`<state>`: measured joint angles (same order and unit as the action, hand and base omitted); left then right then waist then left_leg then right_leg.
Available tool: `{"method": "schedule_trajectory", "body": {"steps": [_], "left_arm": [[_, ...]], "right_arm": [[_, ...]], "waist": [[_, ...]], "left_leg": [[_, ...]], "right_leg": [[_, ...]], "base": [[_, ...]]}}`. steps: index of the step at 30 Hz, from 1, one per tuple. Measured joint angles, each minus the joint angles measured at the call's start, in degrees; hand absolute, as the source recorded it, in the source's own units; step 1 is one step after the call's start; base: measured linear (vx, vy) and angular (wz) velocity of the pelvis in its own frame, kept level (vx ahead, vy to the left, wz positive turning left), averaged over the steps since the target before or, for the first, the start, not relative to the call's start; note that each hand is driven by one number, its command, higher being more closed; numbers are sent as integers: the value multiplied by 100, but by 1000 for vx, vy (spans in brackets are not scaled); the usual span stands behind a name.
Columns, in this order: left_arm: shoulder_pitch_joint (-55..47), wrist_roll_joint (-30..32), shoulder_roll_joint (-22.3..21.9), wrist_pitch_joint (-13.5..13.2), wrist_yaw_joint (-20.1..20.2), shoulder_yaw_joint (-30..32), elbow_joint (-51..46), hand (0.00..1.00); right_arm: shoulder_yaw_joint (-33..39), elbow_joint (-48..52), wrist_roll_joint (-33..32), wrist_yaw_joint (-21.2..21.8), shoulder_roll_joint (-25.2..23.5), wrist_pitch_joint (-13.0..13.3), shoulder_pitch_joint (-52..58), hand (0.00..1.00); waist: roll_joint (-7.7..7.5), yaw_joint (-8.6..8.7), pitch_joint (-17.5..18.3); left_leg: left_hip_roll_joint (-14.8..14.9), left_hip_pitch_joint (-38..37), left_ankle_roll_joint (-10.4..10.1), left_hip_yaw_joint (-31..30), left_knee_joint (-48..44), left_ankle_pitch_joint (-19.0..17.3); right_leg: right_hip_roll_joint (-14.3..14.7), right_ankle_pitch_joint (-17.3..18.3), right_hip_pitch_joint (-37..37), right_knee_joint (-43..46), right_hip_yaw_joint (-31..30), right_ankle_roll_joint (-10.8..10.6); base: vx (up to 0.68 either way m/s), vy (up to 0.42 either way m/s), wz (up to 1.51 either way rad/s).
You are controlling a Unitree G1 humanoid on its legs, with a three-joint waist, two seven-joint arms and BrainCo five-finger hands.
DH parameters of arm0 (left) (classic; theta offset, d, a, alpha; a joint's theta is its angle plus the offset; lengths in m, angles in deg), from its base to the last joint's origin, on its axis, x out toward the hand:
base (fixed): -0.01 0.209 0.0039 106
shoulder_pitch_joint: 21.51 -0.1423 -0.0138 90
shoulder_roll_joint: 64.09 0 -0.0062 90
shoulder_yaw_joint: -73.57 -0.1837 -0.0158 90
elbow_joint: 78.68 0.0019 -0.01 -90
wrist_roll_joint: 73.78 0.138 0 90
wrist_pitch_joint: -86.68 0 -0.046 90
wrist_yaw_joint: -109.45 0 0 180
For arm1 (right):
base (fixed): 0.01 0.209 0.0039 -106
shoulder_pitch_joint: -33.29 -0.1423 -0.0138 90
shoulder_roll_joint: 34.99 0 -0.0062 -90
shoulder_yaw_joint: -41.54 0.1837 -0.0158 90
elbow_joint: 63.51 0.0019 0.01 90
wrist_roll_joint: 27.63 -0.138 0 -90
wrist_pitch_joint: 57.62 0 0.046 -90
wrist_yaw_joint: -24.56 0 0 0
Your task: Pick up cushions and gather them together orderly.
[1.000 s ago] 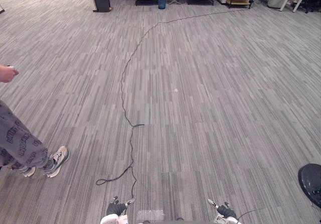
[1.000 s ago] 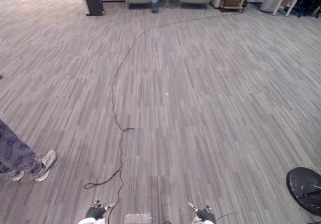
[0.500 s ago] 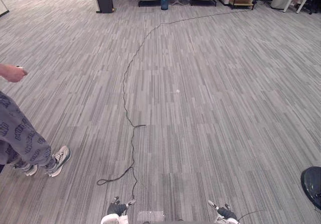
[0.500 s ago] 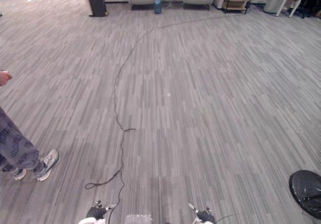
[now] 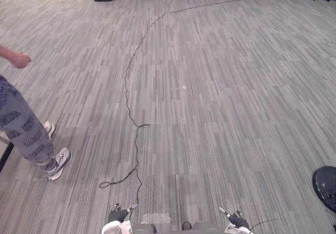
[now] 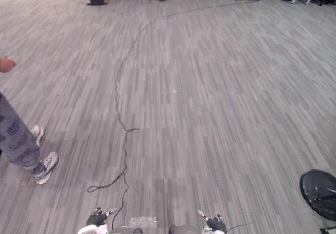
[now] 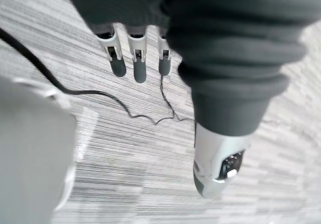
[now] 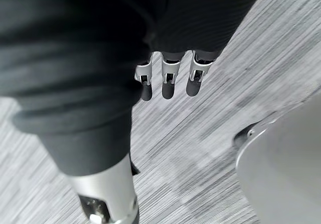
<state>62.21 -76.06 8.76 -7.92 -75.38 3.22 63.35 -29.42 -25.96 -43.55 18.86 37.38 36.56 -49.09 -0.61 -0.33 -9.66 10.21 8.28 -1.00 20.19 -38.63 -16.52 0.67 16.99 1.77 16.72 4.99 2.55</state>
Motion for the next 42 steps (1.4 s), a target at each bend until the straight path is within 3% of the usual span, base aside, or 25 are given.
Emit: {"method": "schedule_trajectory", "body": {"steps": [4,6,9,10,12,14,16,17,18,20,24,26,27,28,29,30,31,32,33,35,36,38,39,40,42], "left_arm": [[-110,-87,-8,-12,5,-40,-300,0],[-90,-134,-49,-23,7,-44,-313,0],[-45,-146,-85,-62,1,-112,-408,0],[-35,-142,-59,-110,3,-152,-404,0],[-10,-120,57,-107,6,-165,-404,0],[12,-109,169,-102,0,-222,-382,0],[102,-68,282,-63,1,-411,-179,0],[139,-7,287,2,-6,-484,-115,0],[189,-8,248,13,-4,-576,-58,0],[269,-9,139,15,-3,-653,-60,0],[512,-6,-68,17,8,-789,103,0],[611,39,-187,18,14,-786,175,0],[639,179,-224,9,20,-788,208,0],[671,248,-235,13,42,-831,297,0],[672,294,-229,12,48,-800,306,0],[679,347,-223,15,47,-764,328,0],[717,348,-245,14,34,-745,322,0],[685,346,-266,22,27,-657,315,0],[650,345,-264,22,28,-632,308,0],[476,319,-243,21,5,-482,118,0],[462,319,-232,19,3,-485,64,0],[415,312,-235,-19,11,-503,-144,0],[379,293,-241,-42,18,-514,-317,0],[374,284,-240,-56,17,-513,-348,0],[341,217,-253,-130,24,-544,-498,0]], "right_arm": [[-335,4,3,-21,104,-16,-78,0],[-367,-5,4,-28,111,-18,-141,0],[-371,-16,4,-39,94,-17,-249,0],[-369,-34,9,-38,49,-18,-275,0],[-348,-16,22,-16,-140,-21,-274,0],[-280,-41,33,34,-191,-53,-195,0],[-108,0,40,46,-193,-40,-179,0],[-122,6,84,70,-185,-20,-174,0],[-125,186,196,86,-165,-12,-149,0],[-126,437,246,98,-170,1,-130,0],[-99,649,246,119,-213,78,-145,0],[-83,542,247,119,-134,77,-115,0],[-65,415,216,127,-72,69,-144,0],[-68,395,245,132,-13,47,-201,0],[-78,403,248,136,15,49,-265,0],[-69,408,252,146,35,53,-328,0],[-69,407,249,187,123,37,-336,0],[-133,415,233,202,178,27,-331,0],[-156,419,232,210,182,21,-336,0],[-326,403,127,206,132,24,-420,0],[-392,402,75,208,111,26,-423,0],[-503,410,-44,203,-24,27,-420,0],[-602,417,-47,190,-67,30,-443,0],[-610,417,-46,184,-76,31,-433,0],[-561,411,-46,151,-116,31,-402,0]], "waist": [[18,-26,-7],[-1,-75,-8],[4,-248,17],[-78,-317,62],[-260,-262,191],[-469,-290,211],[-510,-260,177],[-484,-240,142],[-386,-217,73],[-257,-138,27],[-255,70,-8],[-237,107,-15],[-193,126,-41],[-61,185,-50],[31,175,-66],[94,176,-96],[216,196,-169],[323,203,-220],[327,183,-228],[385,18,-254],[333,-7,-278],[220,-63,-311],[204,-96,-298],[200,-120,-300],[123,-225,-304]], "left_leg": [[218,730,-167,140,13,-157],[80,948,-64,179,425,-45],[-137,1334,0,307,1366,798],[-243,1348,181,239,1299,1089],[-416,1340,363,385,1108,734],[-693,1019,471,411,985,297],[-908,445,518,378,1103,-11],[-993,-52,507,365,1258,-190],[-1019,-575,500,368,1518,-244],[-1020,-1174,497,323,2012,-246],[-949,-2032,218,50,2715,-428],[-949,-2459,147,-60,3059,-470],[-937,-2717,90,-219,3198,-501],[-757,-2869,48,-375,3176,-475],[-667,-2865,-96,-419,3099,-391],[-577,-2808,-284,-529,2810,-242],[-401,-2558,-218,-688,1839,-3],[-145,-1988,-97,-879,198,786],[-62,-1773,-104,-930,-264,1124],[454,-626,-160,-756,-2358,845],[481,-464,-150,-703,-2437,752],[537,126,-74,-385,-2175,431],[511,554,-39,-107,-1358,235],[481,618,-39,-12,-1071,218],[77,937,-111,150,844,442]], "right_leg": [[-180,333,393,-110,13,2],[-353,360,546,-227,-68,-88],[-669,376,926,-760,-306,-180],[-785,381,1030,-793,-463,-189],[-1035,168,872,-438,-591,-381],[-1264,-47,596,792,-724,-702],[-1322,-679,-48,2784,-967,-1069],[-1248,-736,-588,4207,-1047,-1139],[-1091,-599,-1140,5107,-991,-1072],[-901,-435,-1820,5381,-659,-869],[-746,-228,-2931,3630,242,-663],[-636,-691,-2951,1532,503,-456],[-524,-1336,-2974,1001,423,-229],[-424,-1521,-2935,1270,396,-11],[-435,-1342,-2941,1447,482,49],[-449,-1121,-2942,1734,562,91],[-427,-811,-2661,1896,688,114],[-345,-548,-2150,1709,741,121],[-333,-489,-1996,1629,719,146],[-55,-277,-1041,1000,487,241],[-48,-259,-868,878,441,246],[-80,-213,-177,302,283,185],[-118,-168,343,-105,152,106],[-145,-145,458,-197,127,67],[-403,48,1055,-545,-48,-130]], "base": [[297,75,2],[354,163,-19],[531,301,-54],[577,325,-32],[614,320,-7],[604,318,14],[573,252,11],[635,221,-8],[506,144,-12],[422,103,-3],[509,5,32],[522,-109,49],[799,-184,61],[699,-170,49],[680,-196,37],[653,-221,36],[778,-285,41],[651,-234,24],[613,-171,-17],[593,-91,-61],[695,-57,-52],[625,3,-34],[461,45,-34],[699,94,-43],[679,186,-43]]}}
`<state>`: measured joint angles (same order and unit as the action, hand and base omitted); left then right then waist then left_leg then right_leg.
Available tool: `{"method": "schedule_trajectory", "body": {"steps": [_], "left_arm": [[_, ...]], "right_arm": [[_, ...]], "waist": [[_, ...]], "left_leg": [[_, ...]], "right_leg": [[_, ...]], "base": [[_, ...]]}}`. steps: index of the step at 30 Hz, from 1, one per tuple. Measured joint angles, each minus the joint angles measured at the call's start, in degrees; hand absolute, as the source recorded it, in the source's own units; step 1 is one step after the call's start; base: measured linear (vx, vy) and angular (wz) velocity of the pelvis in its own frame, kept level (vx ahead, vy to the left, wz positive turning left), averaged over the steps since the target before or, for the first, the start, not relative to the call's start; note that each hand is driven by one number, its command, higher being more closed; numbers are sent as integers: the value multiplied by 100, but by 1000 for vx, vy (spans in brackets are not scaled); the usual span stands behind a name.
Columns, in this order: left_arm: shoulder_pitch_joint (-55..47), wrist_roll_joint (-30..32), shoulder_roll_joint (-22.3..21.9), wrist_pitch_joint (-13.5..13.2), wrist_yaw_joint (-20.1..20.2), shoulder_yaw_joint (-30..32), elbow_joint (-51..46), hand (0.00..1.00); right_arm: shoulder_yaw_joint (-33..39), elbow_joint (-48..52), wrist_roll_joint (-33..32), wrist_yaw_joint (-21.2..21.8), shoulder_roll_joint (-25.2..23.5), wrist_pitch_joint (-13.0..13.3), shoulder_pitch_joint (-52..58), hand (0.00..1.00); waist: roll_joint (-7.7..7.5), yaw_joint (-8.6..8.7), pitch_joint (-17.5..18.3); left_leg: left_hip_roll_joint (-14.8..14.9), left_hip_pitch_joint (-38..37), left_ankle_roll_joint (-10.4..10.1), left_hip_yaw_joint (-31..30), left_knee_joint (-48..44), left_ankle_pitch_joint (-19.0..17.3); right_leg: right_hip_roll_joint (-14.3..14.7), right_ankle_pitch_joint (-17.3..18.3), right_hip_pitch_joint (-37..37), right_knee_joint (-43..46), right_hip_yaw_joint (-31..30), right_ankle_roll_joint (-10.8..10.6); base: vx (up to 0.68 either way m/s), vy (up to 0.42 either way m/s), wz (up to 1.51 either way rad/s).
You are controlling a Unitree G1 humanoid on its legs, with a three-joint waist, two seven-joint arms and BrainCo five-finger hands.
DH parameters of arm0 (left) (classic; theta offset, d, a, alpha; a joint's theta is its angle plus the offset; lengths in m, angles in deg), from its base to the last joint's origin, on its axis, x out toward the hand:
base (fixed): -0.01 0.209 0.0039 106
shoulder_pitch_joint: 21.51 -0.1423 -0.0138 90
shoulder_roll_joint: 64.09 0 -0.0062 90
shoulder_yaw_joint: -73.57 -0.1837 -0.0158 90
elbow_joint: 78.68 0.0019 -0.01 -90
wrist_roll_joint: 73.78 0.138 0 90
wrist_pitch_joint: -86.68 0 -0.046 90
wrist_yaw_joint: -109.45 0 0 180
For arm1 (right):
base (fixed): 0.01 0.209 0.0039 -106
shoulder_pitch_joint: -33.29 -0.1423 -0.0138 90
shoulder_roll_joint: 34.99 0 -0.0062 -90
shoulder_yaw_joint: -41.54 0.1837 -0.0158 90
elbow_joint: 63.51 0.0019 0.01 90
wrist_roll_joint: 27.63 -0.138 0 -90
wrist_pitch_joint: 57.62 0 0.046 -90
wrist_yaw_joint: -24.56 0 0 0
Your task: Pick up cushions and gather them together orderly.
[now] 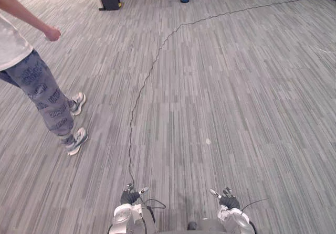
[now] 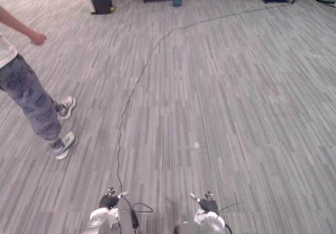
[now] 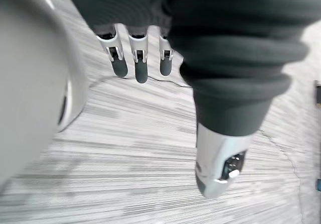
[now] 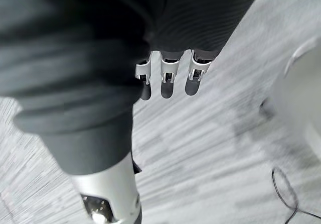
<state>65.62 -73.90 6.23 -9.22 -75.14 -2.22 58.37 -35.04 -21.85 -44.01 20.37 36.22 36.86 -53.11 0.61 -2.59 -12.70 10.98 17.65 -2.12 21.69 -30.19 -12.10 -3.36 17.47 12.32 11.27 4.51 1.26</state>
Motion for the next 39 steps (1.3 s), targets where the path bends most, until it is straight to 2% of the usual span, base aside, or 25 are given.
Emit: {"method": "schedule_trajectory", "body": {"steps": [3,4,6,7,8,10,11,12,14,16,17,19,20,21,23,24,25,28,31,33,34,36,37,38,39], "left_arm": [[-55,-12,-5,-9,-11,12,-88,0],[-68,-10,85,-2,-22,47,-94,0],[-67,-7,123,5,-8,39,-111,0],[-65,-6,165,10,-20,42,-121,0],[-49,-6,217,20,-25,31,-109,0],[-30,-5,242,48,-29,-40,15,0],[31,-3,230,103,-38,-195,141,0],[39,-3,212,129,-38,-268,198,0],[65,-4,147,131,-45,-412,246,0],[146,-2,148,137,-44,-411,370,0],[218,5,128,145,-28,-413,528,0],[211,6,111,139,-22,-416,545,0],[163,8,84,139,-21,-416,549,0],[146,27,34,143,-22,-397,573,0],[204,116,36,141,-20,-407,578,0],[220,124,17,146,-23,-386,576,0],[183,132,17,151,-22,-332,568,0],[32,178,45,154,-15,-222,361,0],[-40,174,73,108,3,-244,61,0],[-92,172,53,89,19,-253,-114,0],[-185,149,53,-6,20,-256,-220,0],[-212,100,56,-41,16,-291,-328,0],[-247,72,62,-95,10,-292,-375,0],[-242,4,114,-109,-4,-268,-350,0],[-241,3,157,-105,-8,-225,-312,0]], "right_arm": [[-14,-37,3,-57,4,1,33,0],[-14,-60,6,-58,-79,-3,39,0],[1,-78,14,-36,-81,-1,70,0],[6,-78,15,-45,-122,-2,121,0],[-10,-52,19,-38,-117,-1,115,0],[-13,15,48,-10,-105,11,116,0],[-18,25,63,-2,-72,27,137,0],[-21,26,66,9,-73,27,161,0],[-16,305,72,58,-86,77,227,0],[7,394,74,69,-117,76,238,0],[87,441,72,74,-85,78,231,0],[212,429,75,72,-91,74,271,0],[224,387,84,72,-56,66,315,0],[196,320,144,81,84,34,329,0],[211,359,297,95,108,22,303,0],[208,372,300,100,145,10,283,0],[191,370,299,97,164,2,256,0],[-134,254,288,80,127,-5,156,0],[-313,199,281,75,44,-64,163,0],[-316,200,281,75,44,-94,149,0],[-355,236,281,74,41,-103,125,0],[-360,243,287,72,44,-102,130,0],[-375,238,290,68,54,-102,155,0],[-429,191,294,63,41,-111,211,0],[-464,202,294,65,4,-109,229,0]], "waist": [[-102,-121,64],[-247,-142,196],[-451,-80,346],[-585,-100,415],[-685,-108,389],[-668,-68,310],[-560,-35,231],[-503,-21,215],[-332,76,162],[-390,193,143],[-395,274,143],[-396,290,146],[-370,323,164],[-247,364,234],[-138,408,207],[-53,415,166],[49,412,138],[-34,299,14],[-240,214,70],[-212,186,82],[-194,99,90],[-225,14,122],[-253,-33,208],[-417,-113,362],[-518,-68,426]], "left_leg": [[-271,61,82,-147,1004,999],[-465,53,205,-158,890,947],[-520,129,387,-35,425,456],[-571,14,428,128,205,116],[-639,-327,454,287,172,-177],[-695,-859,435,398,285,-398],[-697,-1490,381,487,555,-492],[-695,-1748,371,552,763,-505],[-675,-2562,187,783,1513,-608],[-653,-2861,10,846,1639,-719],[-647,-3233,-104,1038,1892,-783],[-699,-3555,-119,1144,2061,-775],[-743,-3848,-163,1118,2190,-751],[-571,-4000,-398,1047,2127,-606],[-289,-3777,-455,810,1253,-402],[25,-3383,-119,490,68,-74],[367,-2799,123,-30,-1396,773],[546,-1674,65,-556,-3567,366],[349,-658,79,-475,-3071,4],[176,-242,13,-455,-1951,-109],[-93,4,-54,-588,-730,-92],[-311,199,-222,-821,102,21],[-437,338,-222,-898,519,343],[-552,281,28,-837,183,549],[-583,252,58,-732,80,406]], "right_leg": [[-176,255,344,-98,-377,-101],[-352,199,337,-9,-660,11],[-530,-48,88,473,-1017,-185],[-624,-140,-69,1066,-1225,-337],[-677,-478,-484,2234,-1413,-723],[-641,-835,-1126,3990,-1439,-1440],[-626,-690,-1806,5245,-1077,-1272],[-613,-566,-2086,5481,-868,-1091],[-508,-226,-3106,5171,-29,-590],[-450,-127,-3517,4480,354,-450],[-352,-274,-3735,3130,761,-273],[-269,-611,-3742,2058,1050,-63],[-160,-1286,-3736,1762,1052,320],[-102,-1178,-3706,2078,1129,630],[-41,-727,-3624,2376,1158,681],[89,-514,-3383,2353,1155,739],[319,-342,-2969,2146,1040,782],[709,-27,-1768,1583,436,914],[731,149,-992,1015,-93,917],[731,199,-532,688,-531,809],[661,320,-181,464,-1015,725],[560,466,9,348,-1380,613],[453,639,174,246,-1677,462],[225,792,304,324,-2048,259],[128,783,275,447,-2101,208]], "base": [[514,221,-56],[680,359,-56],[749,408,-26],[796,388,-43],[639,279,-48],[563,204,-59],[493,144,-69],[572,171,-83],[492,141,-61],[464,20,-25],[473,-26,-20],[500,-26,-9],[796,-62,-3],[711,-83,-1],[658,-173,-1],[755,-275,-33],[613,-211,-58],[569,-91,-102],[523,14,-92],[619,134,-121],[618,214,-136],[602,261,-132],[752,372,-150],[782,386,-133],[812,365,-109]]}}
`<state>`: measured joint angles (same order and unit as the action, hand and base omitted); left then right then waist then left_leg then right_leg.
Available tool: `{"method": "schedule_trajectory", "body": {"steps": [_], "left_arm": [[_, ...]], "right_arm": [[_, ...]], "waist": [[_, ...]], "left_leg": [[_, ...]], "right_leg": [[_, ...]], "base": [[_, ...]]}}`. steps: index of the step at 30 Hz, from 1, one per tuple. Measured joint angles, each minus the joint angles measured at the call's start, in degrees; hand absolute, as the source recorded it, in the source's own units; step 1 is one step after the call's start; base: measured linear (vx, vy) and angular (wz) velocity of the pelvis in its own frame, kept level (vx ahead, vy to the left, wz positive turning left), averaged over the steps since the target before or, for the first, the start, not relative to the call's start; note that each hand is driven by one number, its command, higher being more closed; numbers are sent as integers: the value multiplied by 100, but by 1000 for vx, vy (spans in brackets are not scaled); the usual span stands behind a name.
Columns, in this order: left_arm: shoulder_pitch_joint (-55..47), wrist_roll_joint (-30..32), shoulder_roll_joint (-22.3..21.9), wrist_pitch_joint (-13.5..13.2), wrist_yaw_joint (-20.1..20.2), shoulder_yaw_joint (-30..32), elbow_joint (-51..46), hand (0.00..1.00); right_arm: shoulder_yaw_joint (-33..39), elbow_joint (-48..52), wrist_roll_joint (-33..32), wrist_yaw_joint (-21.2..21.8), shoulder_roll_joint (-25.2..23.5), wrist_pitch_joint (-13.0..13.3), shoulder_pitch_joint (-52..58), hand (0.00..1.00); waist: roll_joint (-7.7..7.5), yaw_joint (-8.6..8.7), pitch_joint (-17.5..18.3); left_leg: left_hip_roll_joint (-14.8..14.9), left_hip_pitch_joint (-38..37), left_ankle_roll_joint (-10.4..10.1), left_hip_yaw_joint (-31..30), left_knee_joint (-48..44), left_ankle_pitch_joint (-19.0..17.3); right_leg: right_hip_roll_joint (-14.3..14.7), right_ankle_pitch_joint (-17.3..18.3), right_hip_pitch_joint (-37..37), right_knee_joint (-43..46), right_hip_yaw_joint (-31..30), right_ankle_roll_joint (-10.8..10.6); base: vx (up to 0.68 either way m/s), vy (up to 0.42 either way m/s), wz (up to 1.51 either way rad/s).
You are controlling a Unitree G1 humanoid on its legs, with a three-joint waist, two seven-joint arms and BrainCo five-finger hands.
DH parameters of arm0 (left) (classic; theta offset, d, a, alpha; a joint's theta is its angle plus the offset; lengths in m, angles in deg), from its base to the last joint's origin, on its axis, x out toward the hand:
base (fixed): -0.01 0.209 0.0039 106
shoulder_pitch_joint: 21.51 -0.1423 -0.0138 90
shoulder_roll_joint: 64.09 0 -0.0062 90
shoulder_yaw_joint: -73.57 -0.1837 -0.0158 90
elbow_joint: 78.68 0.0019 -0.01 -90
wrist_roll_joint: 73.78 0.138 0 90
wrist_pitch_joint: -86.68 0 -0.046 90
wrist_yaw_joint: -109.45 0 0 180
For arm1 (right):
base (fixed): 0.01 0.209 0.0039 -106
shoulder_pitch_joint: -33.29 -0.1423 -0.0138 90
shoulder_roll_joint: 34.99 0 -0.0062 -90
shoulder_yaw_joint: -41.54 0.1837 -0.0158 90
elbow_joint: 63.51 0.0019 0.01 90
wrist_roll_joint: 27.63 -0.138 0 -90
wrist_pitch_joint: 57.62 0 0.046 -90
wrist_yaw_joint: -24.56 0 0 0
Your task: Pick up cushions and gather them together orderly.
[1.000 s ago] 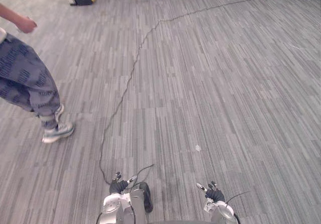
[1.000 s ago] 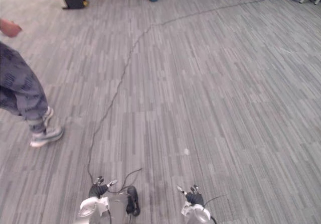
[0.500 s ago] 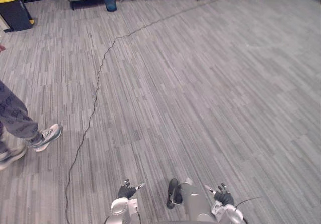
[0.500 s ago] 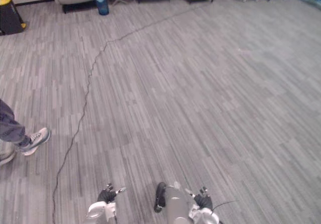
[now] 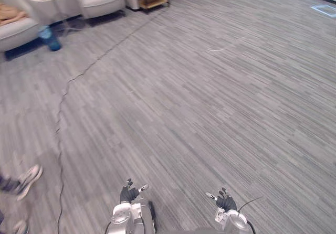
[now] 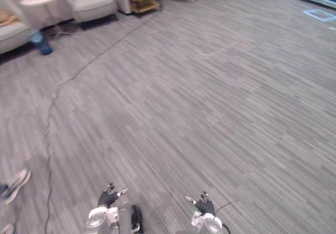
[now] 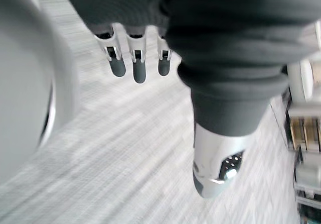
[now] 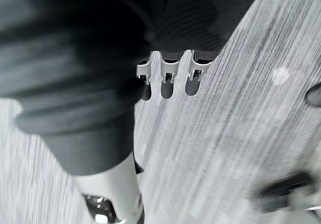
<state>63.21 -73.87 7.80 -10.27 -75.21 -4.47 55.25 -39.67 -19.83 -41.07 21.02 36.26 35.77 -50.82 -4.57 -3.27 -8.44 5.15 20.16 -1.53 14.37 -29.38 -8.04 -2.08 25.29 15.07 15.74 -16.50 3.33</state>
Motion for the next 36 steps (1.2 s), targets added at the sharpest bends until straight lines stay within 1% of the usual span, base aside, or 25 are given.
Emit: {"method": "schedule_trajectory", "body": {"steps": [1,2,3,4,5,6,8,9,12,13,14,15,16,17,18,20,21,22,24,27,31,32,34,35,36], "left_arm": [[10,-8,49,11,-10,93,48,0],[13,-8,86,7,-24,121,97,0],[14,-8,95,10,-24,121,135,0],[27,-8,113,20,-29,112,208,0],[188,-6,90,128,-61,100,520,0],[211,-6,75,141,-73,96,577,0],[289,-7,15,172,-104,-22,748,0],[305,-7,12,175,-106,-27,757,0],[463,-7,-9,233,-80,-144,922,0],[458,-6,-26,233,-75,-185,931,0],[448,-2,-59,233,-64,-185,952,0],[447,0,-67,232,-61,-183,963,0],[461,4,-127,242,-58,-169,1048,0],[456,26,-147,239,-12,-162,1087,0],[520,55,-165,236,-18,-166,1093,0],[461,106,-172,236,-17,9,1092,0],[447,104,-166,236,-14,96,1058,0],[437,98,-169,235,-17,200,1052,0],[379,63,-190,213,-19,270,814,0],[315,-15,-187,109,-9,277,597,0],[190,-72,-192,-8,-14,287,302,0],[177,-95,-191,-16,-15,288,256,0],[169,-126,-179,-13,-17,295,193,0],[136,-120,-109,-11,-17,357,203,0],[155,-119,-43,-10,-16,390,266,0]], "right_arm": [[-40,1,0,11,-58,2,39,0],[-67,-60,10,16,-72,-4,41,0],[-61,-61,10,16,-71,-2,40,0],[-40,-54,11,15,-57,8,46,0],[8,23,12,28,-55,48,53,0],[7,40,12,30,-56,55,55,0],[21,119,76,49,-58,60,67,0],[27,174,132,50,-59,68,68,0],[287,287,221,59,-53,105,25,0],[384,275,221,55,-50,111,23,0],[459,275,220,55,-43,126,76,0],[468,281,214,57,-34,126,110,0],[498,251,223,70,84,115,94,0],[553,261,224,72,120,108,-2,0],[626,266,224,77,123,104,-16,0],[660,271,223,80,106,62,-70,0],[636,256,219,68,81,49,-103,0],[595,237,210,54,37,49,-109,0],[362,97,202,25,-7,50,-130,0],[218,15,204,19,-33,16,-142,0],[245,-9,213,1,-59,-2,-105,0],[241,-18,213,-4,-59,-1,-81,0],[234,-51,219,-4,-78,-1,27,0],[196,-144,223,-2,-117,-1,40,0],[167,-211,231,20,-118,-5,47,0]], "waist": [[-128,62,54],[-240,-21,86],[-240,-28,86],[-184,19,47],[-92,57,-24],[-38,54,-60],[126,160,-125],[129,198,-130],[113,395,-211],[119,398,-215],[83,401,-214],[78,416,-218],[238,458,-193],[385,452,-180],[413,565,-212],[575,591,-318],[610,556,-375],[580,503,-403],[437,400,-460],[428,284,-422],[435,144,-413],[390,114,-376],[297,-37,-231],[103,-60,-65],[-76,-4,31]], "left_leg": [[23,-138,130,216,-307,-369],[16,-495,215,486,-343,-632],[10,-635,247,561,-291,-695],[-55,-989,283,580,-93,-818],[-105,-1759,299,670,334,-991],[-102,-1950,291,721,463,-1022],[-116,-2890,301,885,1244,-1084],[-117,-3016,300,904,1323,-1084],[-117,-3808,296,1096,1740,-1081],[-118,-4033,294,1144,1840,-1080],[-221,-4451,275,1167,1958,-1071],[-255,-4510,229,1157,1962,-1068],[-146,-4697,-42,1108,1975,-951],[-20,-4629,-506,1024,1806,-565],[-1,-4577,-524,885,1586,-273],[468,-3797,-547,440,-475,826],[779,-3112,-501,230,-2114,922],[895,-2766,-486,241,-2898,716],[926,-1977,-270,249,-3492,166],[925,-815,-29,322,-2614,-295],[466,-137,-223,213,128,-214],[341,-74,-213,248,614,-105],[175,-67,101,255,808,486],[51,-85,256,371,595,632],[-23,-177,315,503,531,429]], "right_leg": [[-96,-150,-130,566,-99,-257],[-95,-519,-475,1636,-154,-670],[-75,-743,-644,2075,-104,-822],[-65,-1163,-1032,3006,72,-1330],[-76,-1155,-1740,4440,635,-1390],[-77,-1111,-1913,4703,810,-1310],[-129,-804,-3018,5126,1946,-747],[-153,-755,-3190,5034,2135,-671],[-340,-733,-3900,3413,3258,-398],[-317,-909,-3979,2715,3505,-168],[-257,-1551,-4013,1433,3704,81],[-248,-1827,-4016,1402,3690,250],[-174,-2043,-3981,1617,3723,717],[-173,-1661,-4018,1893,3714,744],[-132,-1480,-3969,2010,3727,738],[172,-1204,-3332,1659,3592,712],[395,-1187,-2824,1279,3452,719],[511,-1177,-2480,1059,3286,736],[573,-1159,-1534,431,2909,752],[654,-1044,-718,-274,2364,581],[595,-715,53,-619,1715,243],[541,-602,224,-735,1564,147],[362,-368,493,-738,1130,-64],[179,-306,452,-431,940,-180],[0,-284,261,32,897,-251]], "base": [[917,413,-87],[889,410,-91],[695,334,-82],[613,247,-73],[480,180,-71],[571,191,-72],[599,186,-49],[675,186,-18],[651,59,4],[657,-59,0],[657,-59,2],[708,-71,-3],[581,-59,-11],[866,-144,-8],[703,-167,-14],[638,-187,-42],[574,-132,-73],[544,-84,-92],[587,-48,-89],[455,24,-87],[519,139,-77],[808,328,-99],[791,352,-113],[634,269,-84],[774,318,-67]]}}
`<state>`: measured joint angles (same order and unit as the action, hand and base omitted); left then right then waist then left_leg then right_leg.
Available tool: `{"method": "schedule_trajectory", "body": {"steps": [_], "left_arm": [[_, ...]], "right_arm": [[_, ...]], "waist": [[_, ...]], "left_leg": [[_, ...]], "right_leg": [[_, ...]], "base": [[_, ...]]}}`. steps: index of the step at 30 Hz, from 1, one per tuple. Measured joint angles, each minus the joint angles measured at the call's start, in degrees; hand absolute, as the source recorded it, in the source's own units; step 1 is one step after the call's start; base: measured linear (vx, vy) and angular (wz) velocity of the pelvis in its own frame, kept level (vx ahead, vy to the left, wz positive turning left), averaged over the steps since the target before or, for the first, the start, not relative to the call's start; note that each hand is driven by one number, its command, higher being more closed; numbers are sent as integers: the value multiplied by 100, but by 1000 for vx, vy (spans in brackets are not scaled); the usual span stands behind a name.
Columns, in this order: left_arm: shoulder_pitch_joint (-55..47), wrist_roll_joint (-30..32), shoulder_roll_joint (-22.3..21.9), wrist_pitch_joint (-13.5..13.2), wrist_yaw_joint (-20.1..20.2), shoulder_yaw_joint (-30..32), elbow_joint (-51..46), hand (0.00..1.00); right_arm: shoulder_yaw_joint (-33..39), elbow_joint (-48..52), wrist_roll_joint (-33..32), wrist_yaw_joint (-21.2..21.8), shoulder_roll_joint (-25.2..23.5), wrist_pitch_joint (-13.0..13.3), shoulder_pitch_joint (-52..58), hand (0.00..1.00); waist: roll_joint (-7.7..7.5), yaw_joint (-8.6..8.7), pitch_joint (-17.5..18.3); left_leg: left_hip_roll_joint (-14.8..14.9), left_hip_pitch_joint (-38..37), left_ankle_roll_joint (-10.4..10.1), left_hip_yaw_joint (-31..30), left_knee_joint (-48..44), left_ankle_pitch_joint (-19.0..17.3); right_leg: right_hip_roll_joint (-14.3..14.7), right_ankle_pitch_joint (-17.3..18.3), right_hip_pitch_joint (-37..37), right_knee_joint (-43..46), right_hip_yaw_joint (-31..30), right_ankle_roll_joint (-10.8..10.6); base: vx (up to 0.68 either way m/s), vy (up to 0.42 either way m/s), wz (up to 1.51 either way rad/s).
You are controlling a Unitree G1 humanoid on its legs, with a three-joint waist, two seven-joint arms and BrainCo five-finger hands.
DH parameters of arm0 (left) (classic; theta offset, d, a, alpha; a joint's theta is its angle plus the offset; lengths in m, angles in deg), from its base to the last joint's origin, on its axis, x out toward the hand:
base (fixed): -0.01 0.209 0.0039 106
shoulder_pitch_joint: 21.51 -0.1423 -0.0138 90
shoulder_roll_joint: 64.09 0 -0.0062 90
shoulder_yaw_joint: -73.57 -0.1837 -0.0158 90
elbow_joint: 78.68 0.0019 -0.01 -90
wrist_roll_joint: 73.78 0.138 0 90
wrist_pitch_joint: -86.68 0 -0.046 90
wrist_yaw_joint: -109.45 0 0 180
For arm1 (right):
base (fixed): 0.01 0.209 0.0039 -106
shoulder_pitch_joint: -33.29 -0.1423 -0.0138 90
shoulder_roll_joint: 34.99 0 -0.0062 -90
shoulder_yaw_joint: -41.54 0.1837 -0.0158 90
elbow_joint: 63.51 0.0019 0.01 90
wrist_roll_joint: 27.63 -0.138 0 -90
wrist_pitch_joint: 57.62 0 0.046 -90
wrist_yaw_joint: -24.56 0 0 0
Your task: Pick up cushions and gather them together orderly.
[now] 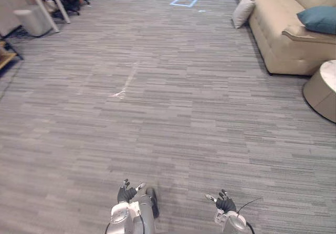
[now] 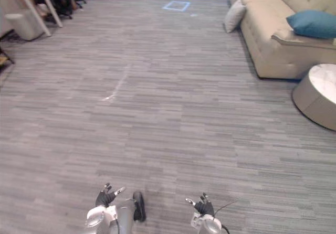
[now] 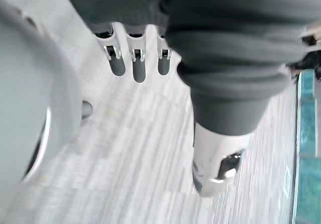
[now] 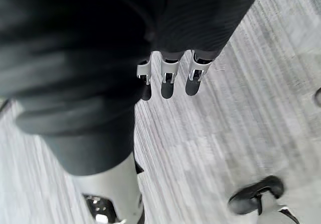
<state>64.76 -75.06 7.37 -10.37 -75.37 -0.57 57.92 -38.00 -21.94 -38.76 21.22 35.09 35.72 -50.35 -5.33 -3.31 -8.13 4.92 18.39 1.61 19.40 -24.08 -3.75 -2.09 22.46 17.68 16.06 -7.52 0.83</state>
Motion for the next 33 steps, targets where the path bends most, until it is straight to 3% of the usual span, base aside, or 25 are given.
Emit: {"method": "schedule_trajectory", "body": {"steps": [1,2,3,4,5,7,10,12,13,14,15,16,17,18,19,20,21,23,25,26,29,30,31,32,33], "left_arm": [[30,0,34,2,-2,3,40,0],[35,-3,62,4,-20,4,81,0],[81,-6,87,14,-28,-2,158,0],[138,-6,82,70,-43,-12,339,0],[158,-6,52,113,-65,-93,474,0],[184,-8,3,128,-79,-232,551,0],[190,-9,-22,148,-73,-408,728,0],[185,-6,-69,168,-74,-466,810,0],[176,-5,-72,162,-66,-520,814,0],[104,2,-108,157,-54,-542,812,0],[105,3,-119,159,-40,-566,843,0],[119,8,-119,149,-9,-571,845,0],[140,8,-123,145,-24,-564,845,0],[181,8,-126,144,-22,-503,845,0],[176,8,-126,146,-20,-394,844,0],[131,5,-136,146,-9,-257,820,0],[64,-1,-130,137,-11,-63,660,0],[-2,2,-89,117,-20,57,441,0],[-64,2,-95,100,-2,65,220,0],[-100,0,-101,90,1,68,108,0],[-140,-2,-150,-2,-1,59,-26,0],[-144,-2,-148,-4,-3,58,-33,0],[-177,-4,-150,-2,-12,87,-30,0],[-194,-9,-144,1,-14,108,-31,0],[-200,-3,-66,7,-15,105,-30,0]], "right_arm": [[42,0,1,-18,0,2,7,0],[66,1,7,-22,1,5,47,0],[73,4,10,-20,7,15,63,0],[89,3,30,-19,15,17,89,0],[109,60,75,-10,76,36,127,0],[170,177,216,-12,99,74,123,0],[303,252,224,-7,76,127,44,0],[291,243,224,-5,162,116,-4,0],[292,239,225,-10,177,112,35,0],[278,228,225,-11,204,85,107,0],[273,231,225,-7,242,54,125,0],[274,234,227,-6,309,50,120,0],[268,250,234,2,370,50,62,0],[260,243,239,11,422,36,-10,0],[258,243,236,7,445,22,-53,0],[252,239,234,8,460,0,-86,0],[192,175,227,6,409,-7,-139,0],[-10,-10,226,16,318,-20,-200,0],[-22,-10,223,28,203,-62,-238,0],[-22,-17,221,28,174,-77,-234,0],[10,-17,223,5,160,-115,-237,0],[34,-18,223,-11,169,-113,-231,0],[31,-16,223,-18,174,-104,-211,0],[31,-14,223,-18,171,-103,-176,0],[41,-22,225,-20,123,-114,-94,0]], "waist": [[-107,-14,3],[-162,-10,-30],[-151,28,-41],[-115,79,-77],[15,111,-146],[117,126,-156],[133,249,-170],[179,355,-182],[167,375,-183],[187,396,-160],[272,443,-100],[395,443,-74],[504,443,-99],[630,432,-162],[702,432,-214],[759,396,-268],[787,352,-289],[570,223,-338],[550,170,-314],[557,152,-310],[560,55,-318],[559,18,-317],[566,-5,-299],[582,-13,-285],[496,-55,-150]], "left_leg": [[-72,-186,2,151,-66,-257],[-148,-470,6,239,-77,-540],[-210,-690,11,249,-68,-709],[-302,-1098,16,251,-3,-932],[-347,-1610,14,277,167,-1151],[-363,-2293,-10,305,555,-1361],[-360,-3044,-174,182,1109,-1528],[-373,-3594,-173,92,1515,-1529],[-423,-3828,-176,-17,1633,-1531],[-448,-4112,-200,-206,1649,-1544],[-368,-4170,-204,-388,1529,-1538],[-235,-4105,-304,-484,1239,-1473],[-128,-3865,-456,-599,572,-1330],[55,-3395,-557,-763,-636,-924],[235,-2992,-647,-872,-1591,-379],[504,-2493,-793,-896,-2806,-149],[776,-2015,-719,-777,-3876,-227],[892,-1475,-684,-488,-4235,-437],[1031,-801,-523,-68,-3676,-603],[1036,-571,-433,208,-2958,-688],[633,-50,-524,360,-755,-619],[496,-47,-531,357,-168,-509],[378,-46,-412,362,452,-337],[339,-41,-202,300,579,-107],[270,-55,-3,339,416,317]], "right_leg": [[-94,-136,-447,1097,-54,-236],[-144,-702,-1016,2522,-74,-720],[-200,-898,-1380,3349,-36,-904],[-271,-938,-1733,4236,126,-907],[-314,-879,-2116,4782,331,-857],[-317,-696,-2828,4841,817,-663],[-290,-590,-3864,3519,1683,-423],[-117,-933,-4058,1906,1902,-189],[-24,-1276,-4074,1096,1798,-78],[46,-1992,-4034,923,1569,301],[45,-2032,-4052,1234,1573,622],[15,-1765,-4057,1505,1696,640],[31,-1440,-4018,1722,1742,668],[73,-1151,-3779,1754,1784,695],[133,-1037,-3510,1629,1784,737],[284,-940,-3052,1364,1783,765],[433,-883,-2406,942,1704,831],[427,-863,-1608,339,1521,848],[427,-854,-911,-302,1386,792],[407,-815,-669,-495,1321,719],[301,-613,-39,-891,1117,514],[270,-549,77,-972,1049,400],[245,-418,302,-1033,940,209],[238,-338,432,-1026,864,99],[114,-279,517,-926,701,47]], "base": [[738,334,-52],[699,341,-46],[640,322,-24],[599,255,-6],[591,225,-8],[564,167,-9],[646,102,23],[749,6,46],[786,-68,63],[805,-93,73],[653,-100,61],[751,-174,39],[732,-186,25],[853,-234,20],[675,-162,8],[787,-159,-17],[627,-95,-35],[549,-84,-47],[493,-51,-37],[509,12,-23],[636,107,-33],[597,183,-56],[625,236,-54],[667,268,-69],[740,304,-50]]}}
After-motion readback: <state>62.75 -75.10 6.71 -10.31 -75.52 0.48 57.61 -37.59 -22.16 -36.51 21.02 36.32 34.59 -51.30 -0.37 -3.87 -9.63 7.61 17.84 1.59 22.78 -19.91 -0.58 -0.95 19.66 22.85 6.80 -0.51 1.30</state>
